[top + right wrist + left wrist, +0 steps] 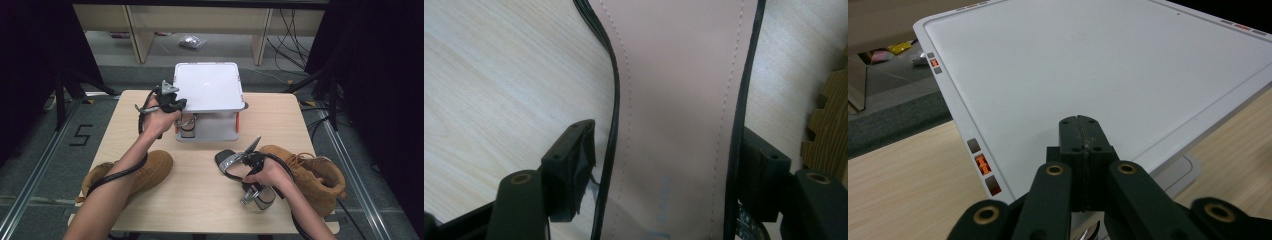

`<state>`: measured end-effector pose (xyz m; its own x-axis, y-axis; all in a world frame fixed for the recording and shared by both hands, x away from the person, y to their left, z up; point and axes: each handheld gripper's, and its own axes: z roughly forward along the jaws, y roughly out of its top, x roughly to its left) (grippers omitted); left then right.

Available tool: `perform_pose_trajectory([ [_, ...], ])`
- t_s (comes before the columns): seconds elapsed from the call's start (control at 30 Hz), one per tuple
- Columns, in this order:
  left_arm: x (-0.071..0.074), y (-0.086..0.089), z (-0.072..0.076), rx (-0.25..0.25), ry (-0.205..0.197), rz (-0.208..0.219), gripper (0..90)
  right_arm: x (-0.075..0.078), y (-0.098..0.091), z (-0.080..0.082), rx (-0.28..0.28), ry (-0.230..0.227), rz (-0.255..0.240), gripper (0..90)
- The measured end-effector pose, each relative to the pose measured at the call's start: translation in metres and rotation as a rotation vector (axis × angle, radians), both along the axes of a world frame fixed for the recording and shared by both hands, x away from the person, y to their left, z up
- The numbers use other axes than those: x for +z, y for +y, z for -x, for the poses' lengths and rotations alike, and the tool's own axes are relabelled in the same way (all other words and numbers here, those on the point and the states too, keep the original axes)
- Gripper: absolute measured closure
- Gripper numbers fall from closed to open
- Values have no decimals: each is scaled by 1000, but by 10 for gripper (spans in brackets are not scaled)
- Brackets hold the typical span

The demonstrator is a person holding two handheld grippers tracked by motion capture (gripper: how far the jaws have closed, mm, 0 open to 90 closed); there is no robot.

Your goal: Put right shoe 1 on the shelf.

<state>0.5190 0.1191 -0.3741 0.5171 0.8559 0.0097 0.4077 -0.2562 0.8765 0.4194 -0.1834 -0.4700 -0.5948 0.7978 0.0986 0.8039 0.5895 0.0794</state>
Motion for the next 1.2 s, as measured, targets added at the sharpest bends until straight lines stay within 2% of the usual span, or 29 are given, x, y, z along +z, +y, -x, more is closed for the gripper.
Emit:
perform_pose_trajectory([
  [0.07, 0, 0, 0, -2, 0, -1, 896, -1, 2, 0, -14, 7, 11, 362],
  [0.13, 0, 0, 0, -1, 1, 0, 896, -1, 1, -2, 14, 4, 16, 372],
  [0.17, 0, 0, 0, -2, 0, -2, 896, -1, 2, -1, -11, 10, 27, 380],
  [0.2, 0, -1, 0, 2, -2, 9, 896, -1, 2, -1, -13, 10, 31, 385],
  [0.27, 0, 0, 0, -1, 1, 0, 896, -1, 3, -2, -28, 13, 37, 398],
  [0.33, 0, 0, 0, -4, 0, -1, 896, -1, 2, -4, -3, 2, 40, 413],
  [0.37, 0, 0, 0, -2, 1, 2, 896, 0, 5, -2, -75, 16, 52, 426],
  [0.4, 0, 0, 0, -1, 2, 3, 896, 2, 7, -1, -116, 40, 64, 427],
  [0.5, 0, -1, -1, 1, -1, 11, 896, 2, 8, -1, -124, 38, 66, 429],
  [0.53, 0, -1, 0, 1, -2, 10, 896, 2, 7, -1, -117, 36, 60, 429],
  [0.57, 0, -1, 0, 1, -1, 10, 896, 2, 8, 0, -138, 34, 60, 430],
  [0.6, 0, -1, 0, 1, -1, 9, 896, 2, 7, 0, -127, 32, 55, 430],
  [0.63, 0, -1, 0, 1, -1, 8, 896, 2, 8, 2, -162, 39, 54, 430],
  [0.7, 1, 0, 0, -3, 2, -6, 896, 2, 6, 1, -141, 41, 42, 431],
  [0.73, 1, 0, 0, -3, 2, -6, 896, 1, 7, 3, -166, 26, 41, 431],
  [0.87, 0, -1, -1, 0, 0, 8, 896, 2, 5, 5, -178, 30, 20, 432],
  [0.97, 1, 0, -1, -5, 2, -6, 896, 3, 3, 8, -190, 26, -1, 432],
  [1.0, 1, 0, 0, -4, 2, -6, 896, 4, 2, 8, -187, 34, -11, 432],
  [1.03, 1, 0, 0, -4, 2, -5, 896, 1, -2, 6, -112, -19, -30, 432],
  [1.07, 1, 0, 0, -4, 2, -6, 896, 4, 0, 9, -179, 21, -30, 433],
  [1.1, 1, 0, -1, -4, 2, -6, 896, 5, 2, 10, -209, 13, -36, 433],
  [1.17, 1, 0, 0, -3, 1, -7, 896, 8, 1, 10, -218, 9, -43, 432],
  [1.2, 1, 0, 0, -3, 2, -8, 896, 8, 1, 11, -222, -13, -51, 433],
])
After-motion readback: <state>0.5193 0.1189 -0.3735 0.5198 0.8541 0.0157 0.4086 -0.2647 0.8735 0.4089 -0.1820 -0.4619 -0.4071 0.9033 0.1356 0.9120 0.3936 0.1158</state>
